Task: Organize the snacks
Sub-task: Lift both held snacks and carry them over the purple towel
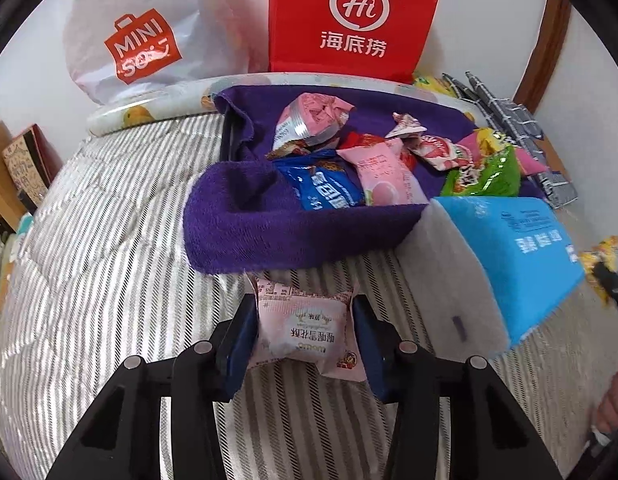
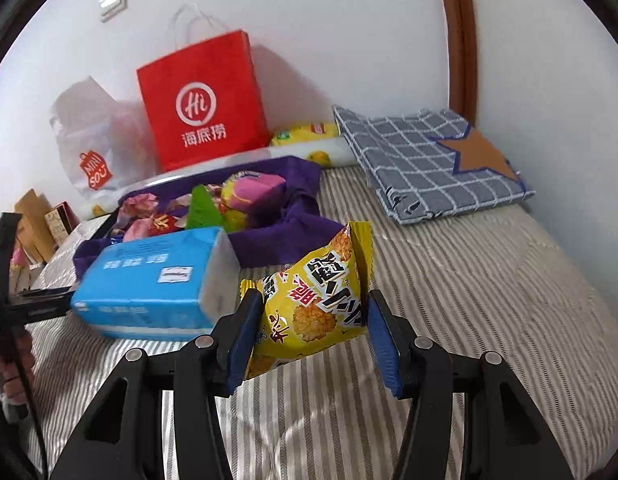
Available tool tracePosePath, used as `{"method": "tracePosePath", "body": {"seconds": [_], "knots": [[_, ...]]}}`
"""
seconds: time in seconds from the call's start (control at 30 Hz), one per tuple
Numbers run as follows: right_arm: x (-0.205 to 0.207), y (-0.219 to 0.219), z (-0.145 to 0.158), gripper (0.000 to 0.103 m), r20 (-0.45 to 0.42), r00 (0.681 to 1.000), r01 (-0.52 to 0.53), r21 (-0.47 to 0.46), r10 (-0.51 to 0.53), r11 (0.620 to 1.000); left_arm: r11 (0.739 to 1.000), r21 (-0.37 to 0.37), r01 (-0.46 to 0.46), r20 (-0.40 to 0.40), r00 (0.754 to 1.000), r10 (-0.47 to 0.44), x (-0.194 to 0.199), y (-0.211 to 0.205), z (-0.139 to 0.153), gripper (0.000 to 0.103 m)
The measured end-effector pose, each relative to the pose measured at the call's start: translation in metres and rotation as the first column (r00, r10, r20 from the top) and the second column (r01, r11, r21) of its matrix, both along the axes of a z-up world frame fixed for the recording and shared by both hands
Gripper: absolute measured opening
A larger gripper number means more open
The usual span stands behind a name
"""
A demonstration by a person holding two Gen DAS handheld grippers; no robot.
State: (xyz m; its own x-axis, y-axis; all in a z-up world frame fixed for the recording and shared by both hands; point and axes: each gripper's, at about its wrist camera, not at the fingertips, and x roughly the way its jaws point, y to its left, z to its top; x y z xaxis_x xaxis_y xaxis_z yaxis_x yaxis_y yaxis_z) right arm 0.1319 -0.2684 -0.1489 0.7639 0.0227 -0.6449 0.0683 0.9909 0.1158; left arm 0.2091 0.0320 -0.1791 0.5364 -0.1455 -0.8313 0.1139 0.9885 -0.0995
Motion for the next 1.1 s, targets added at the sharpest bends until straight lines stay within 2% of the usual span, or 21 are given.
{"method": "tracePosePath", "body": {"seconds": [0.13, 0.3, 0.57, 0.77, 1.1], "knots": [[0.018, 0.010, -0.009, 0.053, -0.032, 0.999, 0.005, -0.005, -0.005, 1.000, 1.000, -0.010, 0.006, 0.010, 1.000, -0.006, -0.007, 0.003, 0.006, 0.045], [0.034, 0.023, -0.015, 0.052, -0.054, 0.998, -0.017, 0.030, 0.018, 0.999, 1.000, -0.021, -0.004, 0.030, 1.000, 0.005, -0.012, 0.012, 0.015, 0.045], [0.036, 0.054, -0.015, 0.052, -0.053, 0.997, -0.064, 0.009, 0.064, 0.998, 0.999, -0.042, -0.028, 0.034, 0.999, 0.030, -0.019, 0.029, 0.021, 0.045], [0.026, 0.049, -0.001, 0.052, -0.029, 0.999, -0.040, 0.039, 0.041, 0.998, 0.998, -0.060, -0.032, 0.054, 0.998, 0.035, -0.033, 0.037, 0.031, 0.045], [-0.008, 0.054, 0.037, 0.052, 0.048, 0.997, -0.056, 0.019, 0.055, 0.998, 0.995, -0.096, -0.010, 0.091, 0.996, 0.019, -0.058, 0.026, 0.049, 0.045]]}}
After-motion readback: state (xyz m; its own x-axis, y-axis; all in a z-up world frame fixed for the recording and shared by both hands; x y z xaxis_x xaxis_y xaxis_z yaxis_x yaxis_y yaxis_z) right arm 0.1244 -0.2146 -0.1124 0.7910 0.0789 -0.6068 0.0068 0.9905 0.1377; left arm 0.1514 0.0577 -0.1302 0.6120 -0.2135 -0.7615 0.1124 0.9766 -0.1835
